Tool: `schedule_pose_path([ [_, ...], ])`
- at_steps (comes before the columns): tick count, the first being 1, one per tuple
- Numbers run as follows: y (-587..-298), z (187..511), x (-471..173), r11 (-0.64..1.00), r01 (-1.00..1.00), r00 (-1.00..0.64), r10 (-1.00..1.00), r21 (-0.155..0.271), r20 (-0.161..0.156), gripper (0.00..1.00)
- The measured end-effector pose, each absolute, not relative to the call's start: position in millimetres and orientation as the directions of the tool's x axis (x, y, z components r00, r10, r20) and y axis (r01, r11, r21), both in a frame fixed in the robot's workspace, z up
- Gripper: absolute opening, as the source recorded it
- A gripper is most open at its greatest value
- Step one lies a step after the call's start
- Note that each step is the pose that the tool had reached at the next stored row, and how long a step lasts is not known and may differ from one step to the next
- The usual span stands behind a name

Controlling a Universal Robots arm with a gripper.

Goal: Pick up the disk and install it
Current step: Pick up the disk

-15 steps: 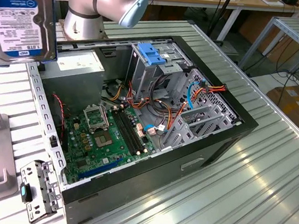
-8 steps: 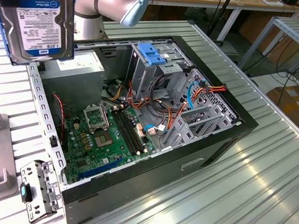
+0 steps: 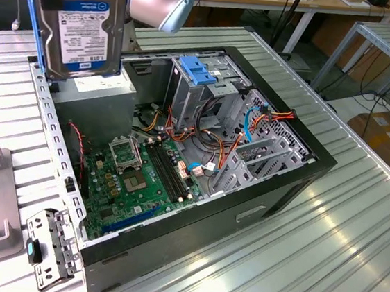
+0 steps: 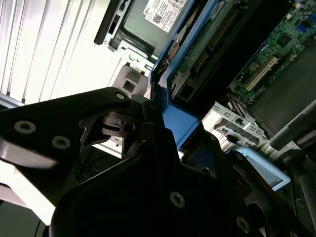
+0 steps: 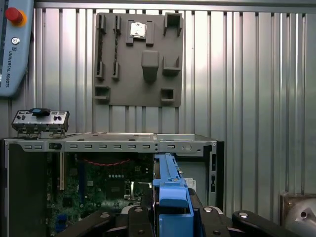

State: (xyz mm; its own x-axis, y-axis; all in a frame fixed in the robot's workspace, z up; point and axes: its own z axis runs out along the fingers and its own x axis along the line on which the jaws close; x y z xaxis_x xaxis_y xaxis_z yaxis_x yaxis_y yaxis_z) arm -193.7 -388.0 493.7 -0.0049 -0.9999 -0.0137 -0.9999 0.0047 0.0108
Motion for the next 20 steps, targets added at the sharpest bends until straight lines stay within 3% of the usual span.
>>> schedule_pose_path([
  [20, -399.7, 490.9, -158.0, 0.006, -1.0, -0.006, -1.0, 0.011, -0.013, 0.37],
])
